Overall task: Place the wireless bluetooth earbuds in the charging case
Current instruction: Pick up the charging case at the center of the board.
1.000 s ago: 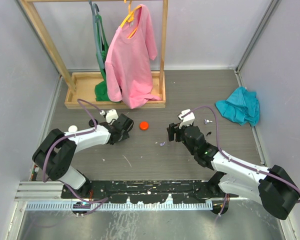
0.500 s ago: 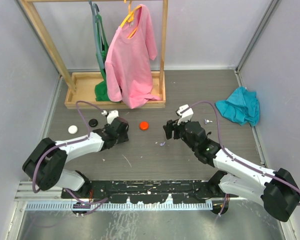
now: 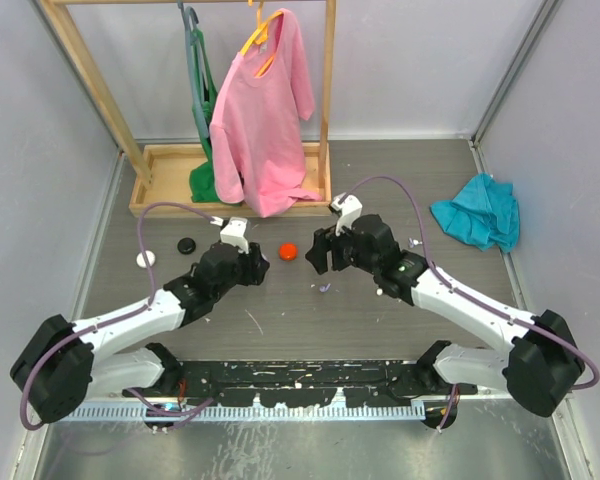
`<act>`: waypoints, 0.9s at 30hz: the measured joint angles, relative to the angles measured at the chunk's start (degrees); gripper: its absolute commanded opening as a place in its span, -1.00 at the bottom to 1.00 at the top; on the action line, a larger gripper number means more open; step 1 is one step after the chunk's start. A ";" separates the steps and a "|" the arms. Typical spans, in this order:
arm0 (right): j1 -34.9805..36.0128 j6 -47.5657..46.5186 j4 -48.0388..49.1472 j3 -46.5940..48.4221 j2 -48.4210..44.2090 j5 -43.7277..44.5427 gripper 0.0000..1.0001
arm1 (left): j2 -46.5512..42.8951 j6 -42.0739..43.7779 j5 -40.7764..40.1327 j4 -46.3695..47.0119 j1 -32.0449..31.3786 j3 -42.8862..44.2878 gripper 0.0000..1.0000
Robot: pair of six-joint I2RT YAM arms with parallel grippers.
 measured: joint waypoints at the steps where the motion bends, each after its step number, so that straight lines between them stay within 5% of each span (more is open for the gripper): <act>1: -0.44 0.42 -0.85 0.85 0.66 -1.38 0.47 | -0.76 1.49 0.52 0.74 -0.28 -0.33 -0.41; 27: -2.75 12.26 -3.21 13.29 11.61 -31.06 0.16 | -15.58 33.07 21.29 14.36 -4.50 -6.43 -0.44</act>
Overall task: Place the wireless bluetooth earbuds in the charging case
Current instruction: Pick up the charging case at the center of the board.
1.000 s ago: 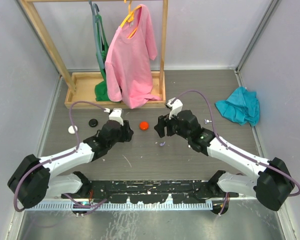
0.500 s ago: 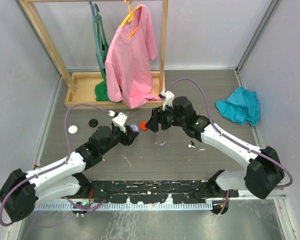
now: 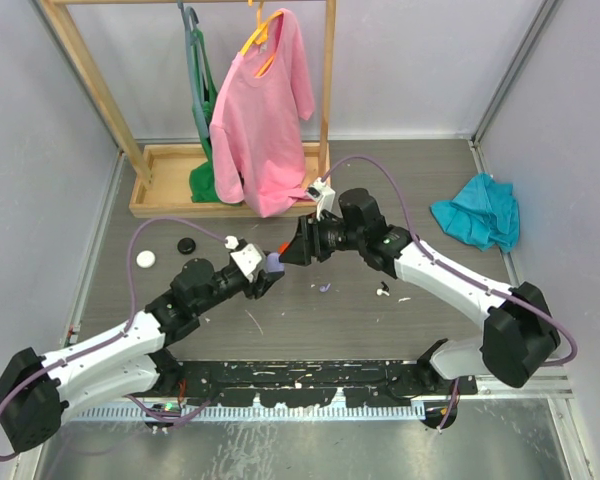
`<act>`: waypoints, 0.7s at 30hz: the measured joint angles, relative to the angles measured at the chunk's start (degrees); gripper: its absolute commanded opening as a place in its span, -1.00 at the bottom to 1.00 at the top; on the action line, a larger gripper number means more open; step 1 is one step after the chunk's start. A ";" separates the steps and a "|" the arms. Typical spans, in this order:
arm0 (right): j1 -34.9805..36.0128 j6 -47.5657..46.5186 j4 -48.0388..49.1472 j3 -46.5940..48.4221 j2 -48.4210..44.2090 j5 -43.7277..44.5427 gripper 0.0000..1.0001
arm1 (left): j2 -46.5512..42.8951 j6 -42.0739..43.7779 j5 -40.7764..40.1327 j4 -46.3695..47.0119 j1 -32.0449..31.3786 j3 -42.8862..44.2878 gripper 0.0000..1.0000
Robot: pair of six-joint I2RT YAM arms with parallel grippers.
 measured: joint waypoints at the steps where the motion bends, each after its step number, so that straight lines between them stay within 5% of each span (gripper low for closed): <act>1: 0.02 0.37 0.50 0.00 0.26 -0.57 0.15 | 0.15 0.68 0.42 0.15 -0.15 0.00 -0.44; 13: 0.92 2.62 4.24 -0.28 3.82 -4.07 -0.23 | 0.96 4.04 2.49 0.63 -1.88 0.00 -0.37; 21: 0.92 3.06 4.90 -1.14 3.87 -5.62 -0.80 | 0.94 5.05 2.45 0.66 -2.16 -0.15 0.03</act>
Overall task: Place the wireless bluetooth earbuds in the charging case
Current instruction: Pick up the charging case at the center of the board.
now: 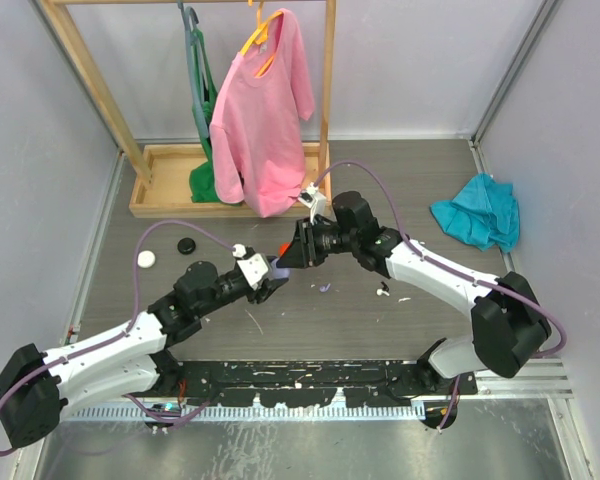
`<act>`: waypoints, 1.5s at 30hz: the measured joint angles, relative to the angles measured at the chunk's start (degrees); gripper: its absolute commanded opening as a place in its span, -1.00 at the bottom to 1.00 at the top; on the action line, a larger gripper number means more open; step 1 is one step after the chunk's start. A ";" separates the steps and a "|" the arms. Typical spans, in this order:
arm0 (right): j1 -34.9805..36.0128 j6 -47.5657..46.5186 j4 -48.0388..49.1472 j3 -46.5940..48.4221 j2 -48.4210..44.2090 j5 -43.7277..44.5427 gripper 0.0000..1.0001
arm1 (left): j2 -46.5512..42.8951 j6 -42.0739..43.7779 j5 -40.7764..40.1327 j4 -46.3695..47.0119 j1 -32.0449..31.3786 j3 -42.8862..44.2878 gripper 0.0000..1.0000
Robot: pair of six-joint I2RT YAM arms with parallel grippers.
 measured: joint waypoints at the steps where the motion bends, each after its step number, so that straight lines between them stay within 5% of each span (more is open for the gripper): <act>1: 0.00 -0.13 0.00 -0.04 0.00 -0.07 -0.83 | -0.02 0.04 -0.02 0.02 -0.04 -0.11 0.12; 5: 0.00 -1.51 0.02 -0.09 -0.07 -1.01 -0.90 | -0.63 0.15 -0.04 0.42 -0.04 -0.72 0.45; 13: -1.20 -10.73 -2.84 -0.09 -2.58 -3.85 -0.86 | -3.91 -1.29 0.02 0.31 -0.02 -1.92 0.54; 26: -2.64 -30.08 -5.75 -0.70 -9.44 -9.31 -0.96 | -5.01 -10.56 15.61 2.62 7.63 -2.23 0.42; 45: 1.09 -40.02 3.65 -7.58 -15.54 -15.37 -0.98 | 0.04 -22.03 32.11 11.28 10.60 -2.14 0.00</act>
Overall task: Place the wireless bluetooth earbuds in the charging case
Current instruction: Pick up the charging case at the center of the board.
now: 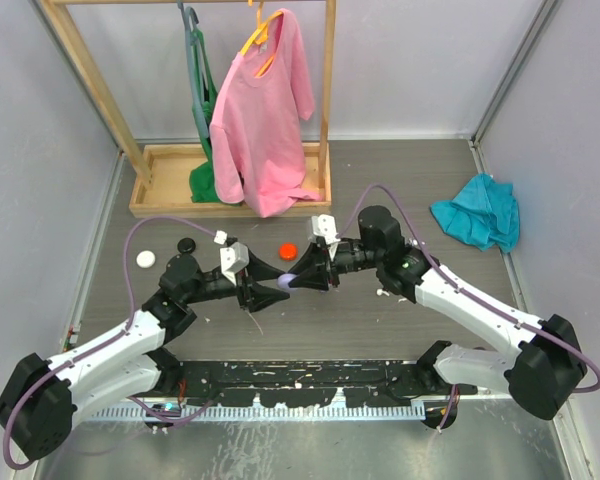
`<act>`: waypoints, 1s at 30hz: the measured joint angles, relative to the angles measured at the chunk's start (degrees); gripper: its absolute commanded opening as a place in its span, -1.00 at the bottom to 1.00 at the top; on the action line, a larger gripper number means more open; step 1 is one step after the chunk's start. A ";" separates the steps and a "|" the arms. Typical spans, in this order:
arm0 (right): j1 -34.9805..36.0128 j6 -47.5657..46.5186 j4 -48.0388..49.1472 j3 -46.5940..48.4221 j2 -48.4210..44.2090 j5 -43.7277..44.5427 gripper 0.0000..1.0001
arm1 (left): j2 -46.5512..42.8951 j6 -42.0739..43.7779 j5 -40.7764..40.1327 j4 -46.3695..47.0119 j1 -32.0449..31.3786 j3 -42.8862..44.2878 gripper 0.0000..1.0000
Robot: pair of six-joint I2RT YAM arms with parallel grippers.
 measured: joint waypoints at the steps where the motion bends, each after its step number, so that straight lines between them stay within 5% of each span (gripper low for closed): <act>1: 0.31 -0.61 -0.24 0.00 0.00 0.07 -0.98 | 0.00 -0.26 0.48 0.11 0.00 0.07 -0.03; 20: 2.19 -4.79 -3.04 0.83 -0.11 1.73 -0.98 | 1.16 -0.48 3.45 0.31 0.00 0.39 -0.31; 30: 2.45 -4.81 -3.63 0.90 -0.50 2.16 -0.98 | 1.18 0.04 3.98 0.07 0.15 0.44 -0.84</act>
